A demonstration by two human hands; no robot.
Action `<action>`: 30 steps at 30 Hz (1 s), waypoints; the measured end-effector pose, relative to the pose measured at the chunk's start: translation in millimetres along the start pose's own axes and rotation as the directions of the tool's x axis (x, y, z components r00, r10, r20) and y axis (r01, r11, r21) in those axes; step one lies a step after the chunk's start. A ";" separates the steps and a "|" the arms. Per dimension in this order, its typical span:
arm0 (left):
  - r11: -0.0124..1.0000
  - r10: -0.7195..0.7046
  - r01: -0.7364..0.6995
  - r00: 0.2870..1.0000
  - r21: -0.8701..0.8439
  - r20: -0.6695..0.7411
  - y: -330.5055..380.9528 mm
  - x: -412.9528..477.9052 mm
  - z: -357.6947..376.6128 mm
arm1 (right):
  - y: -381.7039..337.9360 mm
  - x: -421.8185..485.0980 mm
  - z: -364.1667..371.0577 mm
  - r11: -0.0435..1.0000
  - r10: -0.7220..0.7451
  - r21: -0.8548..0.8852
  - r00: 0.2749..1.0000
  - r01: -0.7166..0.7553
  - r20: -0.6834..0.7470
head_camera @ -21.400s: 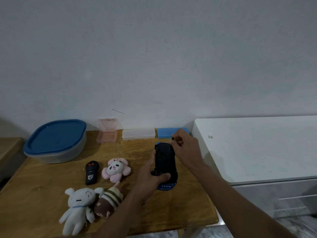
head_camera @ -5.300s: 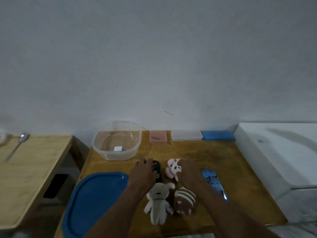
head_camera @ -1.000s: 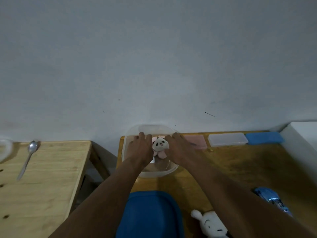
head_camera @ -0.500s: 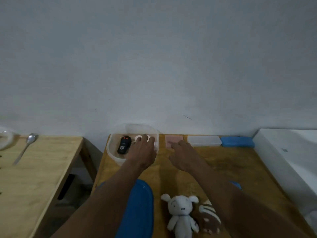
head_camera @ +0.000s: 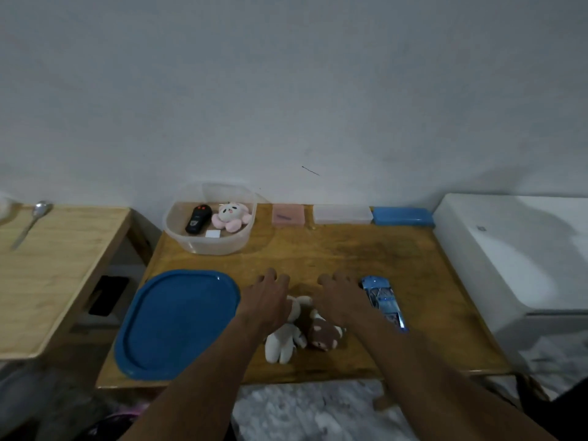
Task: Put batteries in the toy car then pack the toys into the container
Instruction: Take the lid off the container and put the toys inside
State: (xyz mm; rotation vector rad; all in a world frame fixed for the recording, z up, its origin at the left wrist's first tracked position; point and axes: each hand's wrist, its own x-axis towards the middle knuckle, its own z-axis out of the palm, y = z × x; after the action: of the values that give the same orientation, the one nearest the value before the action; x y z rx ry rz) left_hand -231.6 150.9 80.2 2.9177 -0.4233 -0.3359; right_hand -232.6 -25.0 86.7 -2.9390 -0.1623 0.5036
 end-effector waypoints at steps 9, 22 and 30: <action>0.997 -0.079 0.080 0.996 -0.013 0.047 16.3 -13.5 36.4 | 11.1 -15.1 31.2 0.898 0.256 0.343 0.961 -0.277 0.106; 0.949 -0.183 0.197 0.980 -0.247 0.080 12.4 -9.7 48.7 | -5.0 -6.0 53.7 0.932 0.172 0.309 0.981 -0.190 0.085; 0.900 -0.225 0.244 0.970 -0.360 0.095 12.2 -3.9 44.5 | 2.6 -4.9 50.3 0.902 0.245 0.345 0.966 -0.260 0.086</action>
State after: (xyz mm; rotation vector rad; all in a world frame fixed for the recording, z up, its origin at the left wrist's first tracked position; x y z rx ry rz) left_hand -249.3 134.4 40.7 2.5908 -0.0040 -0.4676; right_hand -254.0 -21.5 41.0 -2.6047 0.2829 0.5603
